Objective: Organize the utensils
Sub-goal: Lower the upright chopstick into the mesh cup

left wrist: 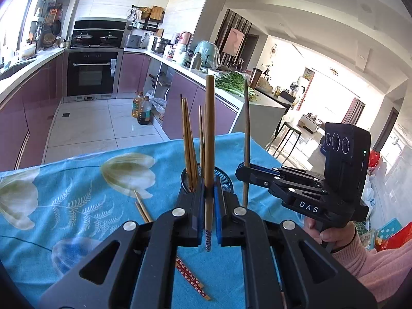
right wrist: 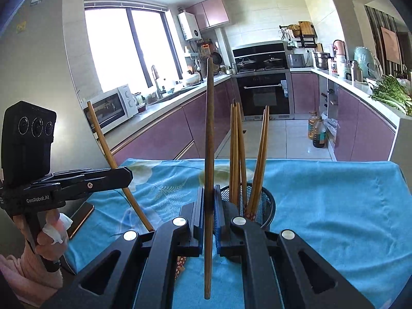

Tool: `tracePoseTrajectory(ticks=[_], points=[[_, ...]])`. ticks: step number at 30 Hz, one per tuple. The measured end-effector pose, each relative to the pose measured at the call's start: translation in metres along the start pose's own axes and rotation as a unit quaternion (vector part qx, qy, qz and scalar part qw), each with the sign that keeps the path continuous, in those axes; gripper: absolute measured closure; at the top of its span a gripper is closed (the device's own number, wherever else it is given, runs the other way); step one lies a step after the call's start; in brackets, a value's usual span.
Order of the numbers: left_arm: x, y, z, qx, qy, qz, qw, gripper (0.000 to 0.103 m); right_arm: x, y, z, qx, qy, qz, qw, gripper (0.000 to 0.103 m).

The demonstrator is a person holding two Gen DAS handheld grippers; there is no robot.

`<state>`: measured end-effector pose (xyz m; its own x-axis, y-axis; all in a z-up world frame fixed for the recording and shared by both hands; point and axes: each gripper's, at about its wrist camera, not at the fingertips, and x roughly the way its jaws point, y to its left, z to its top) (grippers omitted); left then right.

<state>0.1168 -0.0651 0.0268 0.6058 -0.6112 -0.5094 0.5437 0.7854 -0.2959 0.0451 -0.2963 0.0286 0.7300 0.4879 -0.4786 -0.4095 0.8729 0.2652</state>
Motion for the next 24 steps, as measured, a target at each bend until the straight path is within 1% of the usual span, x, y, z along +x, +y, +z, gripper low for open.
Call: tracePoseTrajectory(ticks=[13, 24], points=[[-0.001, -0.011, 0.026, 0.023, -0.023, -0.003, 0.9995, 0.096, -0.005, 0.008, 0.018, -0.014, -0.027, -0.001, 1.000, 0.097], [0.000, -0.016, 0.043, 0.034, -0.035, -0.005, 0.9988, 0.096, -0.003, 0.005, 0.026, -0.015, -0.037, 0.001, 0.999, 0.097]])
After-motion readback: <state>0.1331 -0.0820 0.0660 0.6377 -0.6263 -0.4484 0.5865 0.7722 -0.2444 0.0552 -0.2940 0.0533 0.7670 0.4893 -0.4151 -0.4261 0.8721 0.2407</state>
